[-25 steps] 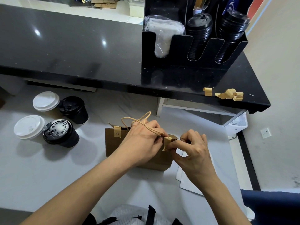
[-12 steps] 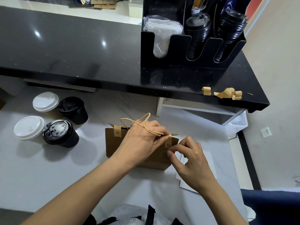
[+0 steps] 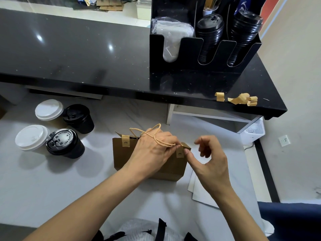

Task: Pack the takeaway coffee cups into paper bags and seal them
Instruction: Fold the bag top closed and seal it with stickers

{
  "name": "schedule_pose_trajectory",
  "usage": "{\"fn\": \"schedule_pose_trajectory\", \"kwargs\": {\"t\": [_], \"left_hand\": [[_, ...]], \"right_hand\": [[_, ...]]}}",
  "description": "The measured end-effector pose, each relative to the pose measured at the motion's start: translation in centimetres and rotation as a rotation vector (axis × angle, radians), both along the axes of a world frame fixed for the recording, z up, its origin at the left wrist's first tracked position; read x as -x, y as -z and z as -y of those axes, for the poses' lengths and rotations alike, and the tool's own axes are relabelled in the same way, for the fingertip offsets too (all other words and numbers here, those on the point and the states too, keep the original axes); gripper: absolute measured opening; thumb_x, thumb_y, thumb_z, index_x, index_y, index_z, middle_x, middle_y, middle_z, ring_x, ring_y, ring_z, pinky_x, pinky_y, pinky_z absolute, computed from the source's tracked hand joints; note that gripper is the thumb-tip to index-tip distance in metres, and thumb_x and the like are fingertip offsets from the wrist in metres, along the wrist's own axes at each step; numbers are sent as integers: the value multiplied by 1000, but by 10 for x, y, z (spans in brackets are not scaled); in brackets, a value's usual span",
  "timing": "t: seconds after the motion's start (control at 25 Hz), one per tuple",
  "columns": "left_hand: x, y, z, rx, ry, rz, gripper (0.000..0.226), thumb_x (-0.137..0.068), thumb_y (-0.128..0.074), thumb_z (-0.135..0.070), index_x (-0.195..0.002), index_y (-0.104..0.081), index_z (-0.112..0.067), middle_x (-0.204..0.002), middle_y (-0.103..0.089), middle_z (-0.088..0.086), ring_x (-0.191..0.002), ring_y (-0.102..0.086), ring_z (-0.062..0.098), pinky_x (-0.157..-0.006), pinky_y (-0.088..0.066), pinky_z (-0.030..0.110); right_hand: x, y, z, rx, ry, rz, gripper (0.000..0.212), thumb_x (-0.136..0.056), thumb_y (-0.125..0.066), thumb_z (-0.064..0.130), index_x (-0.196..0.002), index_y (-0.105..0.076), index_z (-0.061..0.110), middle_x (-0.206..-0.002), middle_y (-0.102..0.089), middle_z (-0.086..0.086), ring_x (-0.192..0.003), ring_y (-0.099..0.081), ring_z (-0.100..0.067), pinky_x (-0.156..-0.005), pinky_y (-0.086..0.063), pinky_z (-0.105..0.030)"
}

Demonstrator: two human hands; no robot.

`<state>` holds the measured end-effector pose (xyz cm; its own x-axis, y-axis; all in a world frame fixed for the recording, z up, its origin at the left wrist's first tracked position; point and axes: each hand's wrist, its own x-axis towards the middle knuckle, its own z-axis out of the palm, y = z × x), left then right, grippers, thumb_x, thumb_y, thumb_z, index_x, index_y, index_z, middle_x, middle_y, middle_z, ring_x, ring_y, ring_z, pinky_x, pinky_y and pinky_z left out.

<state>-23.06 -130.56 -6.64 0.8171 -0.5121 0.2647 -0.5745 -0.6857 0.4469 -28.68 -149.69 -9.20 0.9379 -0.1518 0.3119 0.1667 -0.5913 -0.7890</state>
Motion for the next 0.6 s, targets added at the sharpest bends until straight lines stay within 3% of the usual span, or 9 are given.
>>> {"fn": "schedule_pose_trajectory", "kwargs": {"t": [0.12,0.24,0.36,0.6], "left_hand": [[-1,-2,-3,-6,-11,-33,20,-97,-56,-38,-98,-72,-28,-87,-70,-7,-83,-59,16,-76,-48,36],[0,-4,-3,41,-76,-123,11,-96,-63,-39,-99,-66,-29,-89,-68,-8,-87,-58,13,-81,-48,37],[2,-4,-1,79,-92,-173,15,-95,-64,-39,-99,-52,-30,-91,-64,-7,-88,-58,15,-79,-51,38],[4,-4,-4,45,-101,-189,18,-96,-62,-34,-108,-48,-34,-99,-64,-7,-94,-55,17,-85,-49,40]], "right_hand": [[-13,-3,-1,49,-114,-24,21,-86,-76,40,-104,-71,31,-102,-57,10,-96,-58,-14,-83,-48,-30],[-19,0,1,105,-153,-7,9,-87,-78,35,-95,-74,36,-99,-59,15,-98,-59,-11,-83,-48,-47],[-22,-1,4,137,-163,18,11,-87,-79,28,-91,-72,36,-96,-63,18,-97,-59,-8,-82,-46,-46],[-26,3,-1,247,-162,96,4,-89,-73,27,-92,-70,27,-98,-67,19,-97,-59,-3,-86,-42,-38]]}}
